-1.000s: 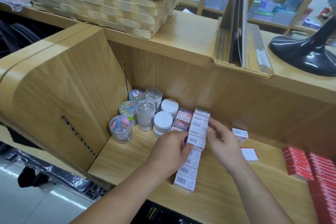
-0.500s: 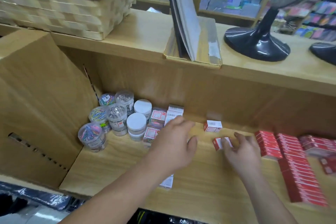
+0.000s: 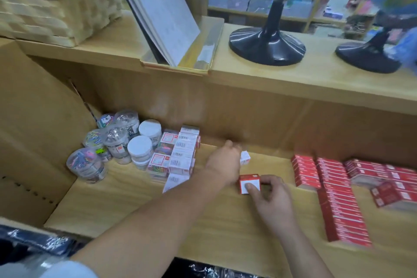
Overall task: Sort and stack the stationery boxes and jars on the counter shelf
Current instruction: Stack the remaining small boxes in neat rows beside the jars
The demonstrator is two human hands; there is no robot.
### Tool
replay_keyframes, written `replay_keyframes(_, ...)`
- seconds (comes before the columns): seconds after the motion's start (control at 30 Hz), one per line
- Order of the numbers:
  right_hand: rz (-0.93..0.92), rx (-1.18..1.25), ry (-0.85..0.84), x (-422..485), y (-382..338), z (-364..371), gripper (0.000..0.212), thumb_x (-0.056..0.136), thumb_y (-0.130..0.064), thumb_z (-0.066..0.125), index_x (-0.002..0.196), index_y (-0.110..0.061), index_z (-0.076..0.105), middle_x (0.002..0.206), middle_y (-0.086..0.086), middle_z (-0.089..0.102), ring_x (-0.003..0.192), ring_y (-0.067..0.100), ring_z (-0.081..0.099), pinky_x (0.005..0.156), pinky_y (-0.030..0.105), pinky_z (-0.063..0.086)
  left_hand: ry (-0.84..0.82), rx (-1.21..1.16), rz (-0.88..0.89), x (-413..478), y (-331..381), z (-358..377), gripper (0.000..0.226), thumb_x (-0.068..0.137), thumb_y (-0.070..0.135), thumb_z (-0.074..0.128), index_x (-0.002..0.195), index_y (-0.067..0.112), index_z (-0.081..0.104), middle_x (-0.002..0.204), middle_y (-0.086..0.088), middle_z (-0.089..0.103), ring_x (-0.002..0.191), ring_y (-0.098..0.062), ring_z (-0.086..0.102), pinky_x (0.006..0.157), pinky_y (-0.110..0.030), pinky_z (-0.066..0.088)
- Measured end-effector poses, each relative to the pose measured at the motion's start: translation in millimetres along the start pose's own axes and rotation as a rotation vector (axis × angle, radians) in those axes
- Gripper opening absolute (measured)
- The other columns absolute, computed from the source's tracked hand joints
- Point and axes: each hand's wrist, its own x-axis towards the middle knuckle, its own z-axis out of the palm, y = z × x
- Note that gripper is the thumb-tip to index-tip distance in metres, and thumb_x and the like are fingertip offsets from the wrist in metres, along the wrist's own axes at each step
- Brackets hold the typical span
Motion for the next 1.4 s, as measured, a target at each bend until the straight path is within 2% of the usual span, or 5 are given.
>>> replay_keyframes(0.37,0.113,0.639,-0.168,-38,-62,-14,0.03,0.085,0.0,0.074,0.106,-0.018,0.066,0.095,-0.003,0.078,0.076,0.022,0.075,0.073,0.028,0.059,0.396,-0.985,-0.213,-176,-58,-37,0.038,0.077,0.001,0.085,0.102,0.025,0.068,0.081,0.0,0.067,0.061,-0.007,0.055,0.061,-0.02,0.049)
replay_keyframes(0.67,0.106,0.684,-0.245,-69,-100,27,0.041,0.077,0.017,0.073,0.103,-0.014,0.073,0.102,0.004,0.077,0.087,0.024,0.073,0.086,0.04,0.06,0.464,-0.858,-0.097,-183,-138,-29,0.039,0.075,-0.001,0.087,0.105,0.023,0.079,0.1,0.01,0.067,0.081,-0.015,0.068,0.079,-0.033,0.06)
replay_keyframes(0.8,0.163,0.725,-0.232,-74,-112,32,0.04,0.074,0.013,0.078,0.104,-0.013,0.072,0.107,0.002,0.077,0.091,0.01,0.073,0.083,0.019,0.057,0.413,-0.857,-0.085,-158,-139,-25,0.047,0.076,0.007,0.086,0.096,0.045,0.069,0.091,0.013,0.068,0.074,-0.011,0.066,0.076,-0.039,0.06)
replay_keyframes(0.9,0.184,0.729,-0.185,-79,-116,33,0.025,0.081,-0.003,0.078,0.104,-0.013,0.075,0.104,0.003,0.077,0.107,0.032,0.069,0.101,0.042,0.053,0.382,-0.813,-0.063,-146,-141,-17,0.048,0.076,0.01,0.086,0.099,0.045,0.061,0.089,0.017,0.069,0.073,-0.011,0.066,0.074,-0.04,0.06)
replay_keyframes(1.4,0.068,0.736,-0.253,-92,-137,39,0.067,0.074,0.033,0.062,0.125,-0.01,0.058,0.115,0.005,0.072,0.098,0.017,0.072,0.078,0.023,0.057,0.551,-0.823,0.147,-170,-141,-25,0.029,0.09,0.016,0.074,0.118,0.02,0.069,0.104,0.01,0.062,0.08,-0.011,0.064,0.068,-0.021,0.05)
